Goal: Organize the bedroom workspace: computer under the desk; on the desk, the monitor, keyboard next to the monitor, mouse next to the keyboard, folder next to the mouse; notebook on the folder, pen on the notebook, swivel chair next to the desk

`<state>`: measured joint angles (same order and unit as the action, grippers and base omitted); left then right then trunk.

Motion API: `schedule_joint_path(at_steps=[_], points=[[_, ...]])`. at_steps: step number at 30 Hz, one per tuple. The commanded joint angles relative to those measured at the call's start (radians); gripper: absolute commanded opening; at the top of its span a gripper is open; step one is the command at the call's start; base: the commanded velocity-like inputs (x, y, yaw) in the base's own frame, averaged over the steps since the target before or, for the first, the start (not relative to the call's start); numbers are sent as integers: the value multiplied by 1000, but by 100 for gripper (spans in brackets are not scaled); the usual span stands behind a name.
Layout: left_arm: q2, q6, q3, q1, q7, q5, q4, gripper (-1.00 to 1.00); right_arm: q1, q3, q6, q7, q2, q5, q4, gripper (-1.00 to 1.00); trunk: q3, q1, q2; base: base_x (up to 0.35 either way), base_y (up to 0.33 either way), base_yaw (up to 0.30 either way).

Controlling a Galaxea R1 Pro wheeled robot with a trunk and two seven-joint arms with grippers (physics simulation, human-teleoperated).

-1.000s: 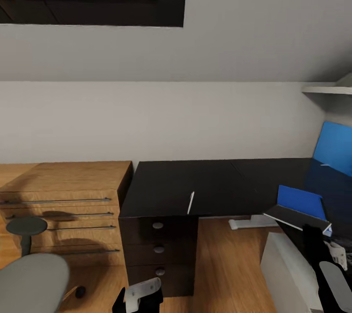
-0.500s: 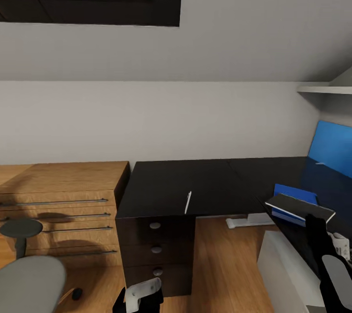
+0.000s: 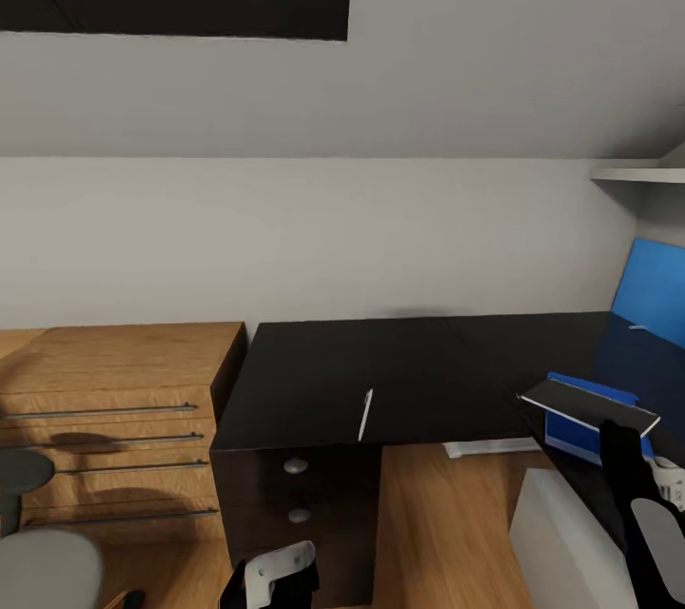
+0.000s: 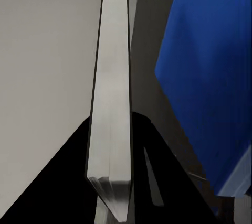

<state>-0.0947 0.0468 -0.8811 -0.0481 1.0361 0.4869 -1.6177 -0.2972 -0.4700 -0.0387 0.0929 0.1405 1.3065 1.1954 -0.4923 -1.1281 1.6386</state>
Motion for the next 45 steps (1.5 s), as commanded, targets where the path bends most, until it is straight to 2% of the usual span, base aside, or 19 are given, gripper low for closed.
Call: schedule_joint_path(at_steps=[1, 5, 15, 45], points=[[0, 5, -1, 1, 4, 2, -2, 100, 0, -8, -4, 2, 0, 13, -7, -100, -1, 0, 0, 226, -210, 0], [0, 5, -13, 1, 5, 2, -2, 100, 0, -23, -4, 2, 3, 12, -35, -100, -1, 0, 0, 109, -104, 0], [-2, 4, -39, 1, 5, 2, -2, 100, 0, -26, -6, 2, 6, 10, -40, -100, -1, 0, 0, 50, -40, 0], [0, 4, -50, 1, 6, 2, -2, 100, 0, -50, -6, 5, 6, 8, -40, -100, 2, 3, -7, 33, -80, 0]])
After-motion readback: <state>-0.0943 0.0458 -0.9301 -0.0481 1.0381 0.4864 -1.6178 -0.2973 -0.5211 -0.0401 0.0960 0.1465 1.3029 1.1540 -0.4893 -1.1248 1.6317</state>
